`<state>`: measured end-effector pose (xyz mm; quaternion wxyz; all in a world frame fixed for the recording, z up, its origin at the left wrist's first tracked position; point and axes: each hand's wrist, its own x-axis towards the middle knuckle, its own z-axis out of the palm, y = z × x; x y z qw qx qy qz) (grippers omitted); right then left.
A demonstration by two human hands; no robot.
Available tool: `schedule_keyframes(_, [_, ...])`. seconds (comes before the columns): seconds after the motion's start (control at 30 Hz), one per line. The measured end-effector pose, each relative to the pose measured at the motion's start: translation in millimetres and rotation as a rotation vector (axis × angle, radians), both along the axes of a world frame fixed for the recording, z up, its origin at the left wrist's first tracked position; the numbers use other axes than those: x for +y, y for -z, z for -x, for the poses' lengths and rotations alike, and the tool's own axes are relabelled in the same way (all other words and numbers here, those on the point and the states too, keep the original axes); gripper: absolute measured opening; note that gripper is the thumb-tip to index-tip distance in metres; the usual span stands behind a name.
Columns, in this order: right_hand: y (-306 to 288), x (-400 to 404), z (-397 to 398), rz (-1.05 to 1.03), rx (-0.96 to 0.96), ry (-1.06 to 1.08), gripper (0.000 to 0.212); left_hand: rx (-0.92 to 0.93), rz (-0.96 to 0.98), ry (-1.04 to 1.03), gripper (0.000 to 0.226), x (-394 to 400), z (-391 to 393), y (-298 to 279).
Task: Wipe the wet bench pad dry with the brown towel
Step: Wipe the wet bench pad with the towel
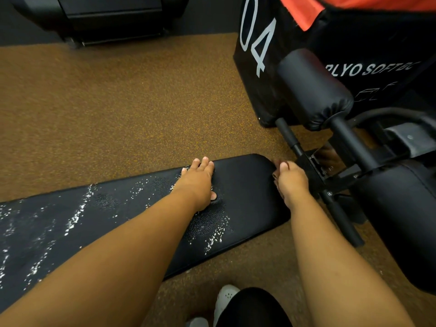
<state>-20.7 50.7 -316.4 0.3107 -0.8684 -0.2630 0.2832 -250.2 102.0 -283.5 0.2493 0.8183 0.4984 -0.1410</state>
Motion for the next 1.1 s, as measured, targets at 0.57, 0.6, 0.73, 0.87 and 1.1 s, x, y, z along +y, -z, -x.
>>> schedule_keyframes(0.57, [-2, 56, 96, 0.168, -0.549, -0.616, 0.04, -0.112, -0.168, -0.201, 0.102, -5, 48, -11])
schedule_keyframes(0.6, [-4, 54, 109, 0.113, -0.522, -0.71, 0.039, -0.097, -0.163, -0.222, 0.104, -4, 52, -13])
schedule_keyframes(0.73, [-8, 47, 112, -0.028, -0.387, -0.986, 0.037, 0.021, -0.103, -0.243, 0.109, -2, 65, -24])
schedule_keyframes(0.87, [-8, 50, 95, 0.133, -0.51, -0.657, 0.039, 0.13, 0.107, -0.201, 0.122, -9, 83, -29])
schedule_keyframes(1.1, [-8, 17, 123, -0.144, -0.339, -1.032, 0.035, 0.154, 0.105, -0.17, 0.127, -8, 80, -27])
